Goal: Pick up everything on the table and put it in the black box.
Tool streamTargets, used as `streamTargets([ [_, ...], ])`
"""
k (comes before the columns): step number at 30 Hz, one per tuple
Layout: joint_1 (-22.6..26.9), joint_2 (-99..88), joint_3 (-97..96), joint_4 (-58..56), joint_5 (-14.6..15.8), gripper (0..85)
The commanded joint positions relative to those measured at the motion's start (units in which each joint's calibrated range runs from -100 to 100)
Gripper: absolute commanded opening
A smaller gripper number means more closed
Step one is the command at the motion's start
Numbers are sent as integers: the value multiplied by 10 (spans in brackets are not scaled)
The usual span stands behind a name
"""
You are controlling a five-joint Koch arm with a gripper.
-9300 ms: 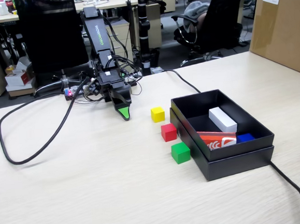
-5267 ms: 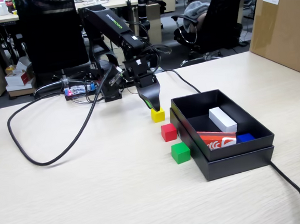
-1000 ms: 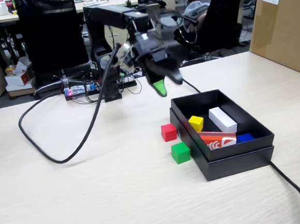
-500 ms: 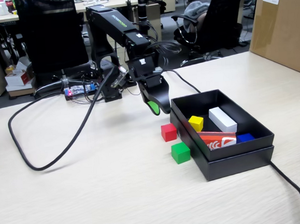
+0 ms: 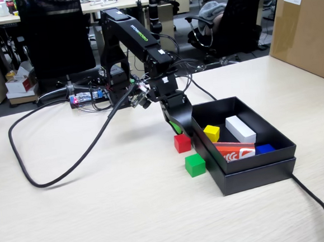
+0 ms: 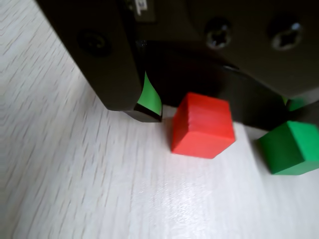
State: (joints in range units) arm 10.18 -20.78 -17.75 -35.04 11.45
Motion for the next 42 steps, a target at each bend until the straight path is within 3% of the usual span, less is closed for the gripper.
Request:
streamTargets([
  [1, -1, 12, 29, 25, 2, 472],
  [16, -4, 64, 32, 29, 2, 469],
  [23, -5, 66, 13, 29, 3, 419],
  [27, -7, 65, 7, 22, 4, 343],
  [34, -9, 61, -1, 7, 7, 309],
  [38, -11, 56, -3, 3, 12, 182],
  [42, -11, 50, -3, -4, 15, 162],
])
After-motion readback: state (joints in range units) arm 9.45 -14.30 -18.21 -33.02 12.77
